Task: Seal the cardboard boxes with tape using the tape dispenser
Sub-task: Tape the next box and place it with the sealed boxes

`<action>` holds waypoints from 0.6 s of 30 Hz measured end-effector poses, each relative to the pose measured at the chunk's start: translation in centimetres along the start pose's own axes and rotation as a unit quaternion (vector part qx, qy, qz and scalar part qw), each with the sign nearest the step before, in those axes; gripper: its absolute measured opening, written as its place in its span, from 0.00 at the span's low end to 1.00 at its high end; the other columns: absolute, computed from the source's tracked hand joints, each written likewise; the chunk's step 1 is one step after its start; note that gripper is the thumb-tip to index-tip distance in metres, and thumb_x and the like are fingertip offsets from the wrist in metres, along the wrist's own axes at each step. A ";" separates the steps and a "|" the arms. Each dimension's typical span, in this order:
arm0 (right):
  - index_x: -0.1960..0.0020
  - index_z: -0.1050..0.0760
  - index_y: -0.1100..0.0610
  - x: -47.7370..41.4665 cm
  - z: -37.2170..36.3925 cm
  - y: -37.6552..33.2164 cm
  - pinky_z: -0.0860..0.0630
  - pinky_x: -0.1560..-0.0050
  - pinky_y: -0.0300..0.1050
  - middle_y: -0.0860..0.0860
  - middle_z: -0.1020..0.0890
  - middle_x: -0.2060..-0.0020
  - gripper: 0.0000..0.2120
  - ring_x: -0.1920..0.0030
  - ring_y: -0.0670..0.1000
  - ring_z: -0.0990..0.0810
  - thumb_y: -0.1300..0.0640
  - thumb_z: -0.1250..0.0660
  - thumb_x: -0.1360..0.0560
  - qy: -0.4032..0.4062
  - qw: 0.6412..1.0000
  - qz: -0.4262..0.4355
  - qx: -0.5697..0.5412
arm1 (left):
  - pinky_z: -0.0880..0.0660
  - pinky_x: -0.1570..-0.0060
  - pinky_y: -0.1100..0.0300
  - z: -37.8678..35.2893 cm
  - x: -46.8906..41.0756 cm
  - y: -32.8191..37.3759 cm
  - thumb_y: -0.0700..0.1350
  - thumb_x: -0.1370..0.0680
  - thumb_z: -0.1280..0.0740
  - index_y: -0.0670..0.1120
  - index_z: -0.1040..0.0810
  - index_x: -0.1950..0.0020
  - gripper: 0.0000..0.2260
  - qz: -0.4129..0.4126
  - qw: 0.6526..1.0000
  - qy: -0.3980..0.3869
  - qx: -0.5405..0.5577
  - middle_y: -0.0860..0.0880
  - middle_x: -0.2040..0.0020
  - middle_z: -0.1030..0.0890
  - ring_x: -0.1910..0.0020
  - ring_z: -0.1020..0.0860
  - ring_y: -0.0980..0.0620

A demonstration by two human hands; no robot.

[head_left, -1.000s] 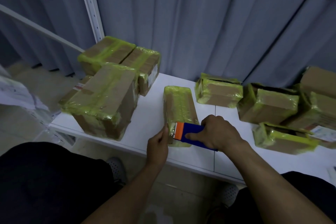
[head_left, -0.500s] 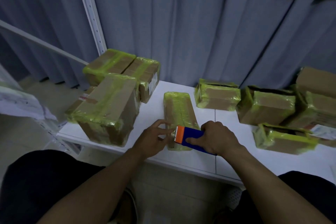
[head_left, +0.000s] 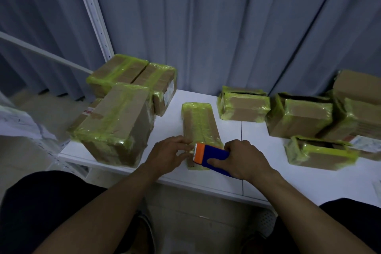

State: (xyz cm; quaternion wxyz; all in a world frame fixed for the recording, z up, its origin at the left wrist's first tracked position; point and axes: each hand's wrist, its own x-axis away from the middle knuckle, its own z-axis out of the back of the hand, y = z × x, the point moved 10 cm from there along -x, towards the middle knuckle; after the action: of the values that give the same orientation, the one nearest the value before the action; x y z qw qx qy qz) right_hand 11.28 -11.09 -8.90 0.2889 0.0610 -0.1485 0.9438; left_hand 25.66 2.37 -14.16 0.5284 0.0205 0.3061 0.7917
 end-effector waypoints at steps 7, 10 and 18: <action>0.59 0.24 0.51 1.8 1.9 2.0 0.19 0.62 0.46 0.46 0.20 0.64 0.29 0.63 0.48 0.19 0.24 0.30 0.35 0.009 0.999 -0.026 0.017 | 0.19 0.50 0.54 0.7 0.5 -0.7 0.55 0.24 0.28 0.54 0.15 0.45 0.11 0.015 0.999 0.028 0.006 0.59 0.42 0.17 0.47 0.19 0.58; 0.60 0.24 0.51 2.2 2.8 3.2 0.18 0.61 0.47 0.47 0.20 0.64 0.29 0.64 0.49 0.20 0.24 0.31 0.35 0.020 0.998 -0.039 0.038 | 0.20 0.50 0.54 0.2 0.4 -0.2 0.52 0.24 0.28 0.51 0.16 0.45 0.10 0.008 1.000 0.010 0.016 0.57 0.44 0.18 0.47 0.20 0.56; 0.59 0.27 0.51 1.7 2.2 3.5 0.24 0.65 0.42 0.46 0.24 0.65 0.29 0.63 0.49 0.20 0.25 0.30 0.33 0.017 0.998 -0.047 0.037 | 0.19 0.48 0.50 -0.4 0.8 2.4 0.41 0.21 0.31 0.61 0.28 0.31 0.22 -0.033 0.997 -0.045 -0.062 0.48 0.33 0.24 0.36 0.25 0.47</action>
State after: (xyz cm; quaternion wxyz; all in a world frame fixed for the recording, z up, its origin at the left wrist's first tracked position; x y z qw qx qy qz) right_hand 7.97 -13.67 -7.38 0.3334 0.0629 -0.1056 0.9347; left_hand 23.17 2.22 -13.46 0.5674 0.0130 0.2329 0.7897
